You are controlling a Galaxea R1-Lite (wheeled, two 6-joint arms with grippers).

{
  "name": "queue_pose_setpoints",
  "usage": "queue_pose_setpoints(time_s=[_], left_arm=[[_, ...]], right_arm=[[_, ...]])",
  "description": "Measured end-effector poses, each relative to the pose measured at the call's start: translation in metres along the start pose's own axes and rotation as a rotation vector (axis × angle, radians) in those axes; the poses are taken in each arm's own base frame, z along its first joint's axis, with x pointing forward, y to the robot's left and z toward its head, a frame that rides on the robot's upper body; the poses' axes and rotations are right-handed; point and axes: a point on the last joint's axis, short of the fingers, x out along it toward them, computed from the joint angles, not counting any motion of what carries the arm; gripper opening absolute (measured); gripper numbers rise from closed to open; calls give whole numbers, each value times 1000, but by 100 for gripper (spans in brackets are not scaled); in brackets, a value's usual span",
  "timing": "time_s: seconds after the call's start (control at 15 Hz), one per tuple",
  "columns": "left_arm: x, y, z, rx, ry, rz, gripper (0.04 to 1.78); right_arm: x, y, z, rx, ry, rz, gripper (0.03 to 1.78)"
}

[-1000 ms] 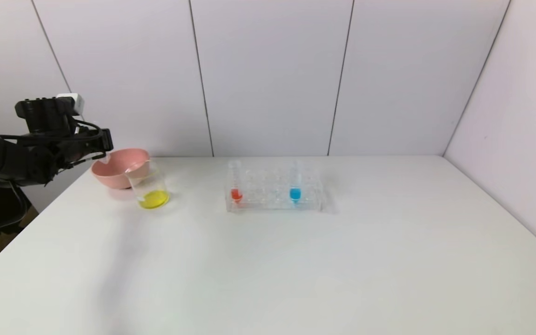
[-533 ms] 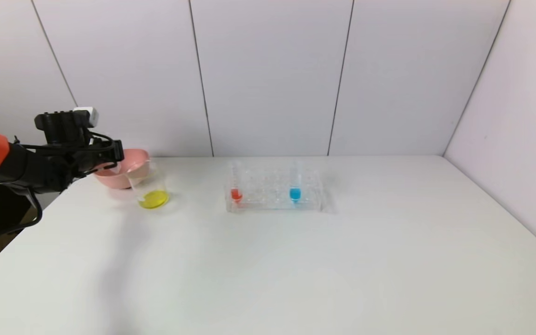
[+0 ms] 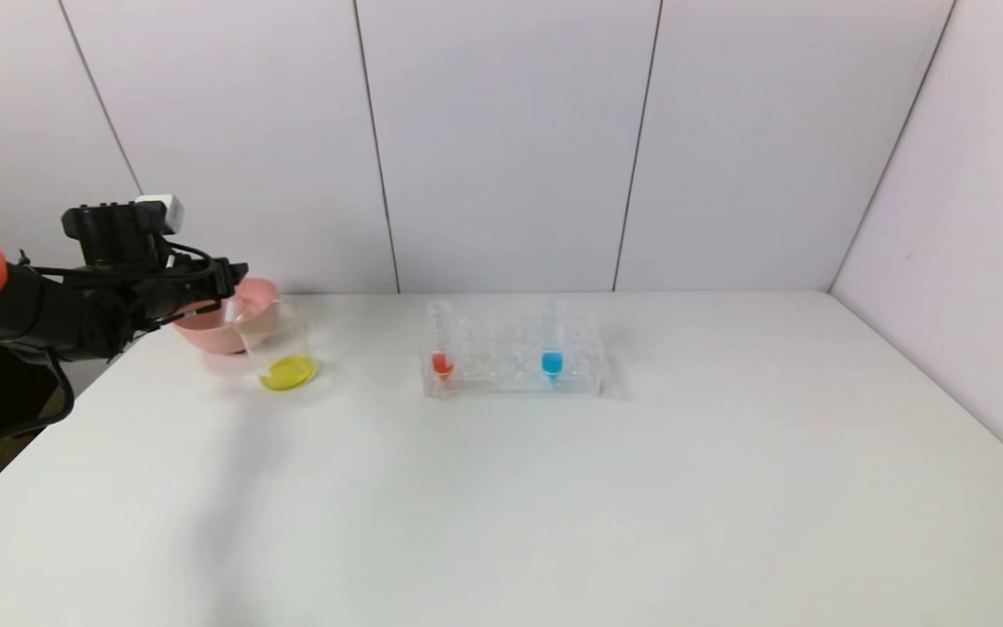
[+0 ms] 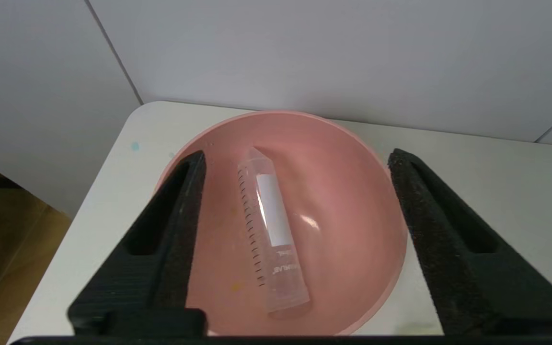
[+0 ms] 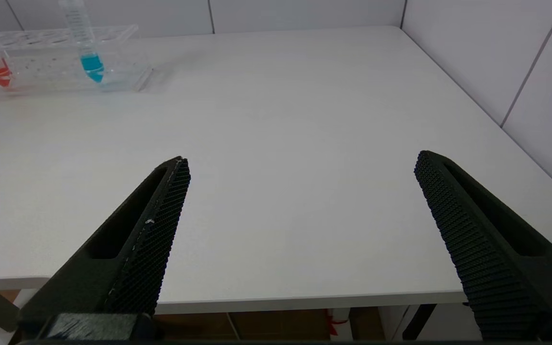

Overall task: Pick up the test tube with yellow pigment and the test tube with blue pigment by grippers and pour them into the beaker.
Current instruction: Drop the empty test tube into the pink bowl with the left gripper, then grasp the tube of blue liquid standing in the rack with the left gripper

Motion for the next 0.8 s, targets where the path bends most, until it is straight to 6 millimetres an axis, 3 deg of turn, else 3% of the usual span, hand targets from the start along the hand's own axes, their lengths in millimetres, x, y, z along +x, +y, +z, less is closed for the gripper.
queue_pose_setpoints(time_s=[0.27,0.53,0.8], left_arm=[[-29,-2,18,-4,-28,-18,174],[-91,-4,47,-8,-89,-32,178],[-145,-15,48,-25,-138,-58,178]], right_arm=[[0,0,0,0,0,0,171],[0,0,0,0,0,0,171],[0,0,0,0,0,0,171]])
